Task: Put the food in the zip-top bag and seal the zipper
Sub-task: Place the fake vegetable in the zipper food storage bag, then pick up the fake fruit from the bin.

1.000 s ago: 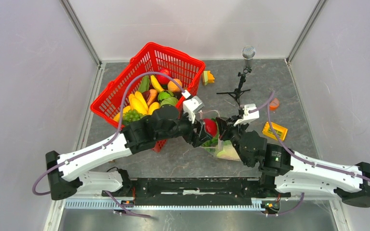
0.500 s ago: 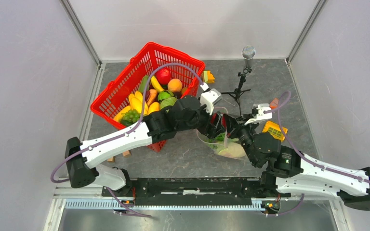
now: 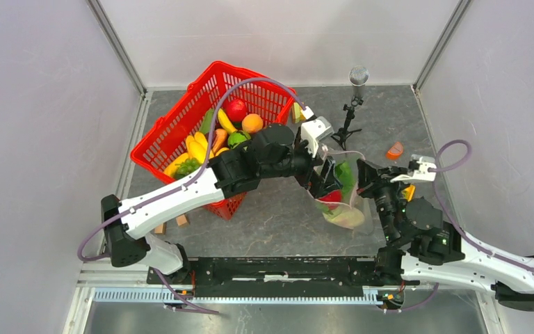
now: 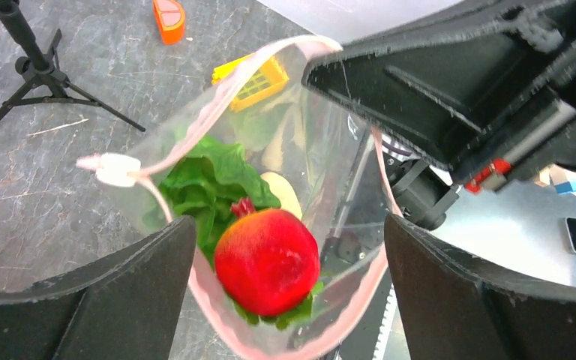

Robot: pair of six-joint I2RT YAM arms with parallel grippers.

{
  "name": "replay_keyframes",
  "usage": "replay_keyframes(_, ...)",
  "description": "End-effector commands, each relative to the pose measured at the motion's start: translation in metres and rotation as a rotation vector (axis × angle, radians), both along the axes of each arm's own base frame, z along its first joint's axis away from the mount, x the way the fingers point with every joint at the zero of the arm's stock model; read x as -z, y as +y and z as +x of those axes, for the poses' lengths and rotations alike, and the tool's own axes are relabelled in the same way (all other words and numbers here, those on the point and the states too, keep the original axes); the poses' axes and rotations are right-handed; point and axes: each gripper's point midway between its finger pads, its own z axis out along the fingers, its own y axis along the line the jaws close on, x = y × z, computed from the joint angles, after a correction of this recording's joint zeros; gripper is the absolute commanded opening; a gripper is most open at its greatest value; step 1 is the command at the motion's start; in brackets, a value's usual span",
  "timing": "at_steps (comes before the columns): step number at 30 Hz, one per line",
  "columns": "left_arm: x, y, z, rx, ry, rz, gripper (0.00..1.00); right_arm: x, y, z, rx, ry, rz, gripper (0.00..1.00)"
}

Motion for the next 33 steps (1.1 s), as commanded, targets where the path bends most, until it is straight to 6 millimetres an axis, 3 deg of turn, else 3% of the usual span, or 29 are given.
replay_keyframes(1,-0.046,0.011,-0.013,0.059,-0.079,-0.083,1.0,-0.006,-0.032,0.0,0.112,-0.007,0.055,0.0)
replay_keyframes(4,-0.064,0.031,-0.01,0.004,-0.134,-0.113,1.0,-0.008,-0.045,-0.002,0.147,-0.009,0.066,0.0)
replay_keyframes(7,-0.069,0.069,0.012,-0.179,-0.222,-0.082,1.0,-0.009,-0.049,-0.003,0.139,-0.015,0.075,0.0)
replay_keyframes(9,-0.062,0.096,0.032,-0.304,-0.251,-0.03,1.0,-0.007,-0.04,-0.003,0.107,-0.021,0.052,0.0)
replay_keyframes(15,-0.02,0.184,0.099,-0.618,-0.151,0.076,1.0,0.013,0.011,0.002,-0.022,0.01,-0.076,0.0)
replay_keyframes(18,0.0,0.228,0.122,-0.778,-0.083,0.119,1.0,0.017,0.03,0.002,-0.08,0.015,-0.096,0.0)
replay_keyframes(22,0.03,0.273,0.137,-0.897,0.006,0.224,1.0,0.02,0.043,0.001,-0.126,0.018,-0.108,0.0)
replay_keyframes(28,0.08,0.313,0.134,-0.849,0.194,0.471,1.0,0.019,0.043,0.0,-0.133,0.012,-0.124,0.01)
replay_keyframes(33,0.104,0.324,0.138,-0.838,0.264,0.571,1.0,0.014,0.043,0.0,-0.141,0.008,-0.14,0.01)
